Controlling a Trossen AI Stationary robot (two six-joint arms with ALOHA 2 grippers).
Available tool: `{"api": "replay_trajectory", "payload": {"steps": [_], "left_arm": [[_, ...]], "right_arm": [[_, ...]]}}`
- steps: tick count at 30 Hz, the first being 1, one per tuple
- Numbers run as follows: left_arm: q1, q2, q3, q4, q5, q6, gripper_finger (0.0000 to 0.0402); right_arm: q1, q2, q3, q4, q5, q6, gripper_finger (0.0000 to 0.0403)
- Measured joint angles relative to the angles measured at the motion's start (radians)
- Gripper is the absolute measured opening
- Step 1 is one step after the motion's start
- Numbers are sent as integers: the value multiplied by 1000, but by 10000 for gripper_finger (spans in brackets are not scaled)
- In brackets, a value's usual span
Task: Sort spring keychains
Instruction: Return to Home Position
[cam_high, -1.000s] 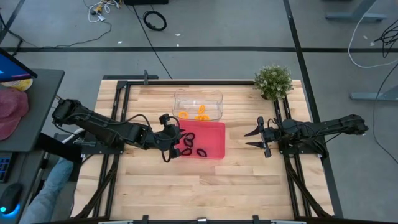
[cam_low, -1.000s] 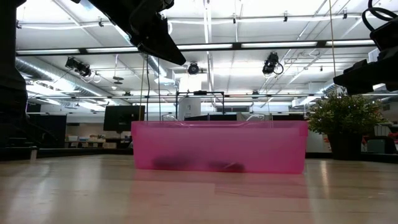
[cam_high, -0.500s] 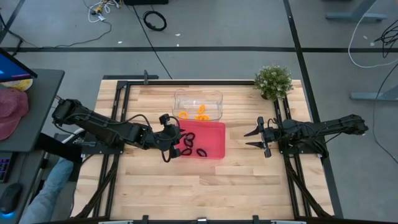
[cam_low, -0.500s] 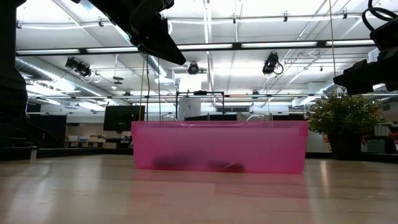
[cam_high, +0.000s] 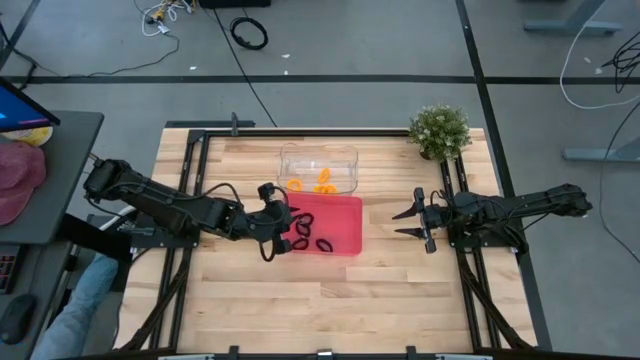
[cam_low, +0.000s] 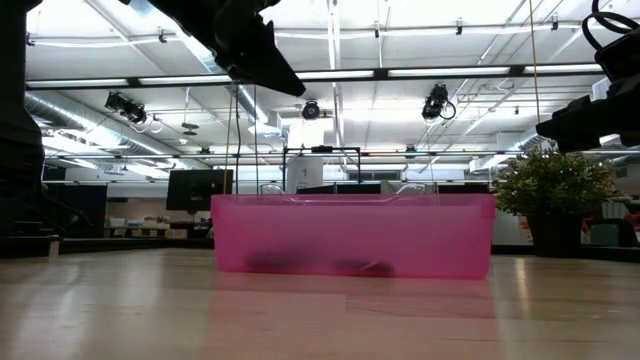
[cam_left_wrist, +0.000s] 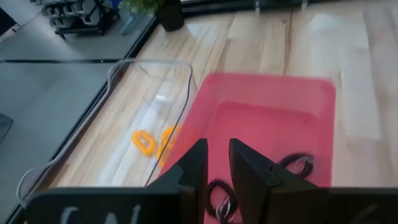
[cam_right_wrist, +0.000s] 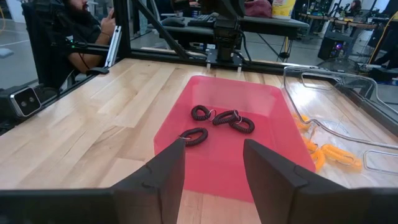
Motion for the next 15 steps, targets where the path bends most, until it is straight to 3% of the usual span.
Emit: {"api": "replay_trajectory", "payload": {"steps": [15], "left_arm": [[-1,-1,0,53,-35,13,69]], "right_arm": [[0,0,0,0,0,0,166]]}}
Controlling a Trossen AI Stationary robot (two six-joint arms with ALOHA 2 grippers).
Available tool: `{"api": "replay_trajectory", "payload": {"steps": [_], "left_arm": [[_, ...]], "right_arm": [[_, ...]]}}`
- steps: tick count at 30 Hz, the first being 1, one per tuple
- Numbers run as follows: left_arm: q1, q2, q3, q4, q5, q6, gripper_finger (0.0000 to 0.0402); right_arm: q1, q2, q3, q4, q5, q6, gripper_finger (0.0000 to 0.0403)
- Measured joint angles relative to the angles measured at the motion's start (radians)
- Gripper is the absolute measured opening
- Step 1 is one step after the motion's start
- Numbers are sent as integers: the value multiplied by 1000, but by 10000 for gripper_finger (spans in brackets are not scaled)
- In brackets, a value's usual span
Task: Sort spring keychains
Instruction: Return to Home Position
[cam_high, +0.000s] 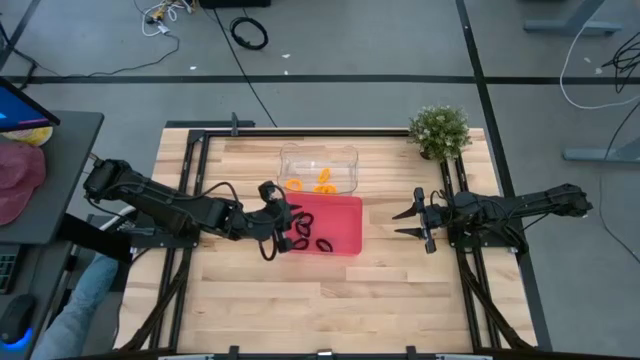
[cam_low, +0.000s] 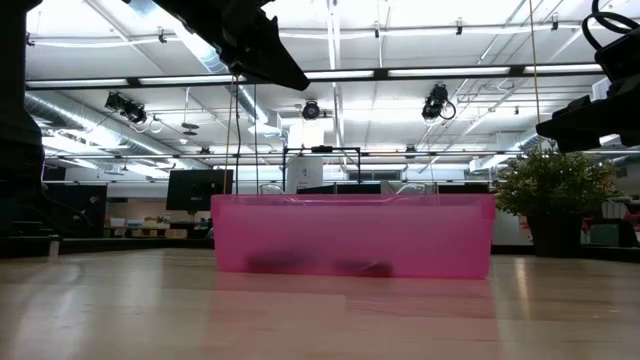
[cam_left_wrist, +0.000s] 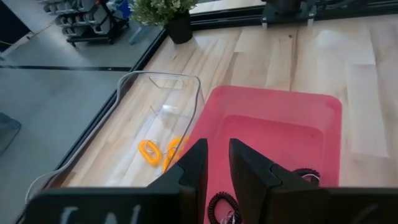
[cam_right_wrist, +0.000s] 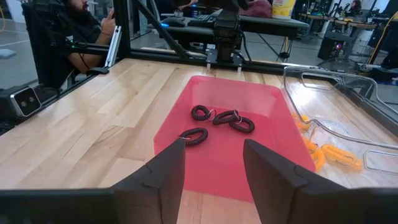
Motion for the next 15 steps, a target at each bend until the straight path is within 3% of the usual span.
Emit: {"api": "replay_trajectory", "payload": {"steps": [15], "left_arm": [[0,0,0,0,-3,-10,69]], "right_arm": [[0,0,0,0,0,0,166]]}}
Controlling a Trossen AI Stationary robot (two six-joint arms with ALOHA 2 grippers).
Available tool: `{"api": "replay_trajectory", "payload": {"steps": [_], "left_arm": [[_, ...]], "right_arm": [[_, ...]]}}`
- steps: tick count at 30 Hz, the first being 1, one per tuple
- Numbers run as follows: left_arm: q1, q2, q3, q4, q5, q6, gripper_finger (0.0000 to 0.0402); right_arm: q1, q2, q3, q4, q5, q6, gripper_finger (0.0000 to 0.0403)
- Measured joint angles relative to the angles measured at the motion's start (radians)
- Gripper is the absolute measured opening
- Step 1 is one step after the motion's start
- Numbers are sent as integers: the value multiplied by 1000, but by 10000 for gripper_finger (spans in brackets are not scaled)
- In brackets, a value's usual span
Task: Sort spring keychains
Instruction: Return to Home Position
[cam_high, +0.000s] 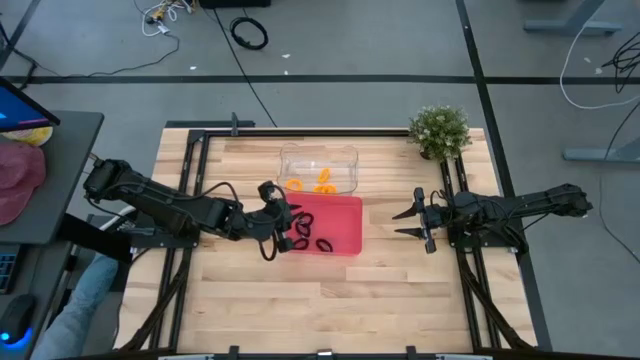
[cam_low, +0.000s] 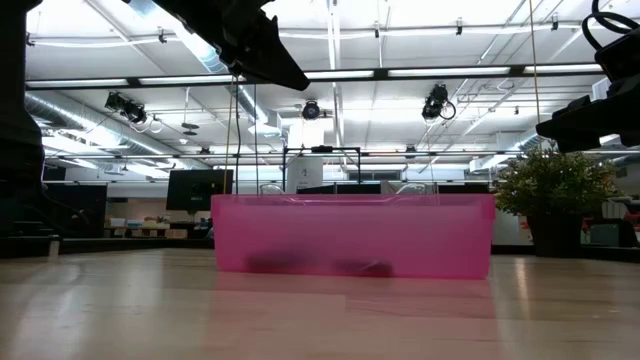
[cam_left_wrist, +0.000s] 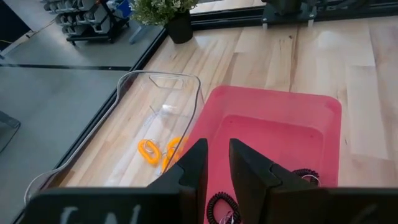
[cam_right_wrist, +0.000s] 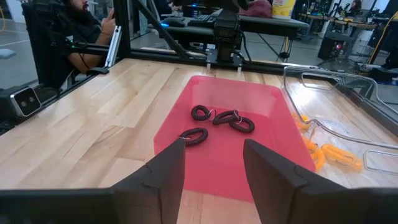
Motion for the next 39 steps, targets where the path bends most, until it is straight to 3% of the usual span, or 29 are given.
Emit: {"api": "replay_trajectory", "payload": {"steps": [17,30,39], "left_arm": [[3,0,0,9,0,19,69],[5,2,0,121,0,110,69],[5,63,0,111,-29,136,69]], "right_arm": [[0,0,0,0,0,0,166],[0,0,0,0,0,0,166],[0,0,0,-1,0,0,166]]}}
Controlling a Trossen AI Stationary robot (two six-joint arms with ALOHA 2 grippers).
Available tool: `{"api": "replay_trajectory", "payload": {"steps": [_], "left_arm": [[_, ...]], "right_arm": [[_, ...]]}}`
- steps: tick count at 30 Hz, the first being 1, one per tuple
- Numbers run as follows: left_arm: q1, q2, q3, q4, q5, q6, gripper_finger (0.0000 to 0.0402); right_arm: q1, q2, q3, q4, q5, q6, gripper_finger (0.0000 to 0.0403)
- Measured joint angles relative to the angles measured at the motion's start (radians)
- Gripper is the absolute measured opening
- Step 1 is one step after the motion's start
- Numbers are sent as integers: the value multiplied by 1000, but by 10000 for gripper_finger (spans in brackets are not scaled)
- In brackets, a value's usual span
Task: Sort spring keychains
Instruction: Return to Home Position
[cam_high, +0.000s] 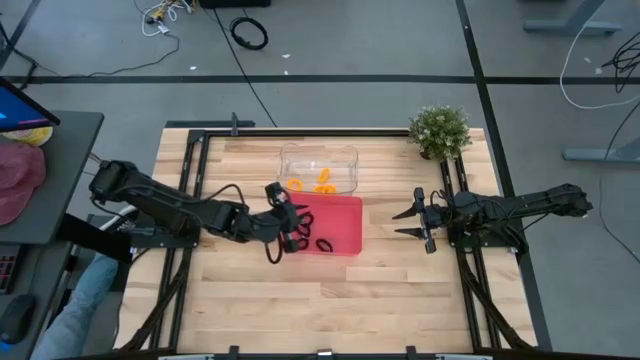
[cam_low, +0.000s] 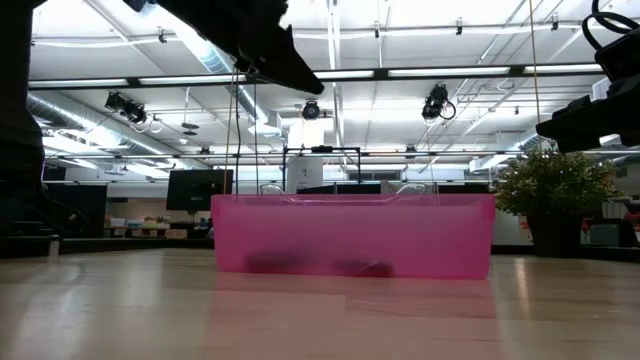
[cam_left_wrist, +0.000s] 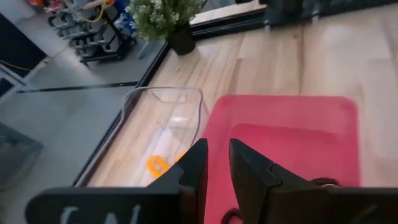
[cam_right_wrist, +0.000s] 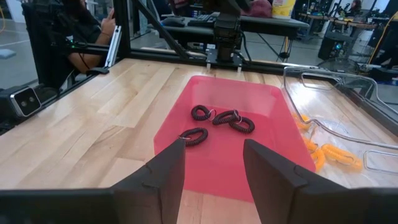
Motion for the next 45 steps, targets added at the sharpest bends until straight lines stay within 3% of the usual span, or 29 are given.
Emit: {"api": "replay_trajectory", "payload": {"steps": [45], "left_arm": [[0,30,0,14,32,-48,69]], "right_arm": [[0,0,0,1,0,0,166]]}}
